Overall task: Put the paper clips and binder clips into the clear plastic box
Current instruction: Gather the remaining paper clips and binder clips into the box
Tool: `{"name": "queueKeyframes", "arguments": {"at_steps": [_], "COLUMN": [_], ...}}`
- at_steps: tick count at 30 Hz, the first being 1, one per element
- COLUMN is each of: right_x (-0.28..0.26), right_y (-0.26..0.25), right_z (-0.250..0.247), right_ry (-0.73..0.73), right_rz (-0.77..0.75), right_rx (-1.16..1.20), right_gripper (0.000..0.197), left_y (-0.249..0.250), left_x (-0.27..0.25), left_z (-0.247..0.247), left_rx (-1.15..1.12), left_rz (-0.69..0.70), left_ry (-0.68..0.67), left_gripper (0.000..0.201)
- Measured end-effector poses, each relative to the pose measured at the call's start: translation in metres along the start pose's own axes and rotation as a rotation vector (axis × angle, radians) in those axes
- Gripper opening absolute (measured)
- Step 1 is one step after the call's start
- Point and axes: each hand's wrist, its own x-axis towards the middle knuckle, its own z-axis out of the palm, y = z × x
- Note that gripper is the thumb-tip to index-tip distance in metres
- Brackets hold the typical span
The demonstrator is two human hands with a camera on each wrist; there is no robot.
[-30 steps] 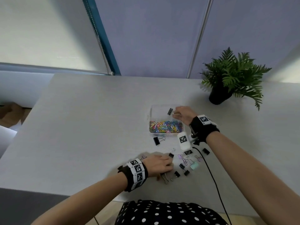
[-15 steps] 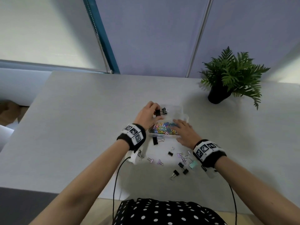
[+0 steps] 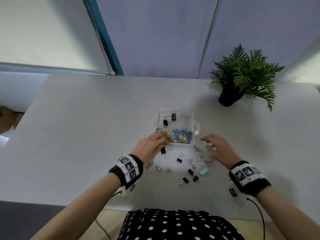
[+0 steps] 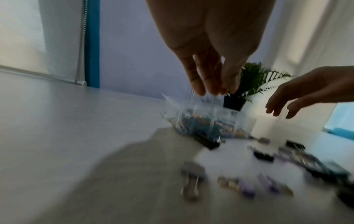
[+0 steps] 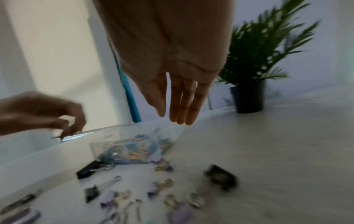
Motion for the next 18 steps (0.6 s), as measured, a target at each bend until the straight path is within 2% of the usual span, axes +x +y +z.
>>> {"name": "queueKeyframes", "arguments": {"at_steps": [3,6,8,10,12,16,18], "right_x": [-0.019,-0.036,-0.044,-0.047,-0.047,-0.046,-0.046], "right_y": [0.030,0.036,0.023,0.007,-0.005,-0.012,-0.009], "right_z": [-0.012,-0.011,-0.002,0.011,0.026,0.047,0.050], "right_ry": [-0.056,-0.288,-0.347,-0.334,-0.333,-0.319,-0.309], "right_rz": [0.189,0.317,0.290,0.219,0.151,0.023,-0.005], "right_rx": [-0.031,-0.093,-0.175,-0.240,-0.285,-0.348,-0.313], "right_gripper": [0.030,0.055,0.070,0.076,0.071,0.033,0.026], "left_y": [-0.002,0.003,0.010,0.014,0.017,0.021,0.022], "left_x": [-0.023,-0.021,-0.015,-0.010,-0.007,-0.007,-0.010], "left_z": [0.007,0.014,0.018,0.024,0.029,0.034,0.033], "left_rx": [0.156,0.250,0.286,0.307,0.309,0.269,0.232], "left_rz": [-0.132,-0.185,-0.196,-0.218,-0.254,-0.316,-0.334], "left_ry": [-0.203,-0.291,-0.323,-0.336,-0.353,-0.356,-0.354], "left_gripper": [0.035,0.049,0.053,0.053,0.052,0.043,0.038]}}
